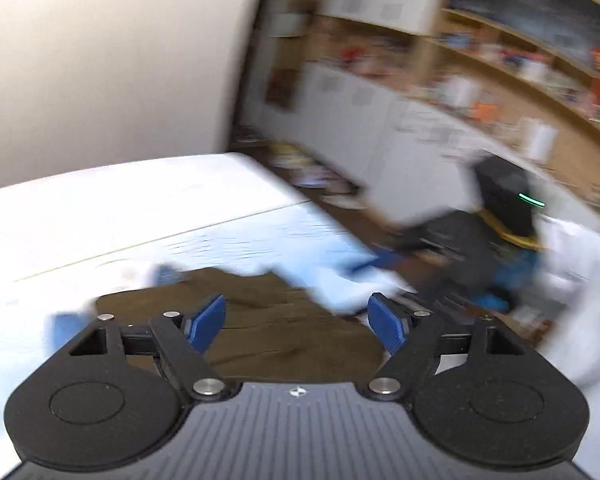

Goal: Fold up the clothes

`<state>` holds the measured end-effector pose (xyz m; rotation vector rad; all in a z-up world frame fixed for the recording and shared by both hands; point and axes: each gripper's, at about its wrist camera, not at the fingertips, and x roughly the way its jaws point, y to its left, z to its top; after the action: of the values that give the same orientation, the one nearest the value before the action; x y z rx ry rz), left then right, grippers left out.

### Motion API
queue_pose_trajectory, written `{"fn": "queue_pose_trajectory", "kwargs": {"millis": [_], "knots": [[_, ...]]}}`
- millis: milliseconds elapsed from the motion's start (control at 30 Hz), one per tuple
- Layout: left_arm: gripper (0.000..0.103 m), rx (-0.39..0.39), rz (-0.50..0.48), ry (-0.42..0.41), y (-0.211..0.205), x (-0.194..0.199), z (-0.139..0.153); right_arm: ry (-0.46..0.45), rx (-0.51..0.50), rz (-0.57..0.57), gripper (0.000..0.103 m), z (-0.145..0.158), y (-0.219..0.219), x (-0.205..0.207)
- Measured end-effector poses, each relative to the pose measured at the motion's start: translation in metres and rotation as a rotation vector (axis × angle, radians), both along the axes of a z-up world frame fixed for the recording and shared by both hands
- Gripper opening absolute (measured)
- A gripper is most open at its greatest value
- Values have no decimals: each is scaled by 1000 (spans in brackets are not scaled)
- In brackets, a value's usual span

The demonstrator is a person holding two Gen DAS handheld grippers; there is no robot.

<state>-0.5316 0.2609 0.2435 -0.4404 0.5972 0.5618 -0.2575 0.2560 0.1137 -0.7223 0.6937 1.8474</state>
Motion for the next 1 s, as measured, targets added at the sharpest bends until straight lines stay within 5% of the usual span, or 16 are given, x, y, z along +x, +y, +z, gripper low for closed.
{"fn": "queue_pose_trajectory", "kwargs": {"millis": [100,233,433,533,667,800,1000], "knots": [[35,-119,11,93,12,6,-48,-29,-94,14,103,-28,-3,-13],[35,-183,1,142,-8,2,-91,-29,-137,4,103,-53,-24,-16],[35,-198,35,129,-8,10,-103,-15,-123,-1,103,-50,-33,-12],[41,-214,23,132,-8,0,-81,37,-122,-20,103,-33,-28,-2],[71,-175,69,22,3,-12,-50,158,-103,-141,103,-22,-17,31],[76,-141,154,1,23,-20,-43,204,-156,-272,103,-39,7,61],[76,-383,202,52,60,-27,-102,367,-291,-330,103,-78,10,82]]}}
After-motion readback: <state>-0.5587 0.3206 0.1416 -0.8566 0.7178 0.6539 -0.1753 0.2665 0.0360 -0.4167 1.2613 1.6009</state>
